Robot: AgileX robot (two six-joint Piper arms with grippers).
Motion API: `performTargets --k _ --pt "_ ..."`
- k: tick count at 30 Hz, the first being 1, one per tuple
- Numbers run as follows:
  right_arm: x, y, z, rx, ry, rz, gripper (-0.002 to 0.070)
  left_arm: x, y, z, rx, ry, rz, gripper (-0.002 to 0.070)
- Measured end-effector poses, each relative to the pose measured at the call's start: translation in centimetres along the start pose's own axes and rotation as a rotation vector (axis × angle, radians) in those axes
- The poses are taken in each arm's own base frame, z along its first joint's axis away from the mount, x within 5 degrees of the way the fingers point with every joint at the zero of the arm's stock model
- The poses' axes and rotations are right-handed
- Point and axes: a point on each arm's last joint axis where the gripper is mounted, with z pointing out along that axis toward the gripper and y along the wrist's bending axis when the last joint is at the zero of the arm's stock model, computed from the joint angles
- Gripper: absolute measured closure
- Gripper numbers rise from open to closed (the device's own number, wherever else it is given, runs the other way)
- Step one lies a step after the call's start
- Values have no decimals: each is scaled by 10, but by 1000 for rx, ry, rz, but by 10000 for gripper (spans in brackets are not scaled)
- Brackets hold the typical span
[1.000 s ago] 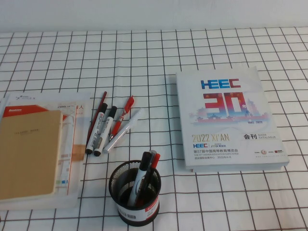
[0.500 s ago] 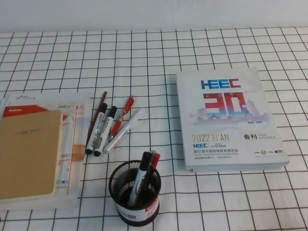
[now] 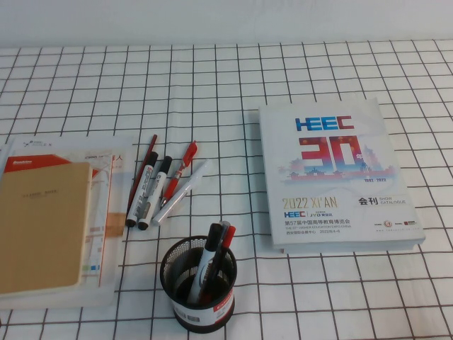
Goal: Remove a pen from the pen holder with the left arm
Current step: 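Take a marker out of the pen holder and lay it on the table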
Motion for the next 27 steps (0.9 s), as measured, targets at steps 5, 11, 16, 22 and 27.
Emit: performTargets --k 5,11,16,22,27 --pt "0 0 0 0 0 0 691 0 0 0 0 0 0 678" --pt "0 0 0 0 0 0 692 0 0 0 0 0 0 679" --pt "0 0 0 0 0 0 691 0 0 0 0 0 0 679" --pt "0 0 0 0 0 0 691 0 0 0 0 0 0 679" --pt "0 0 0 0 0 0 691 -2 0 0 -3 -22 0 678"
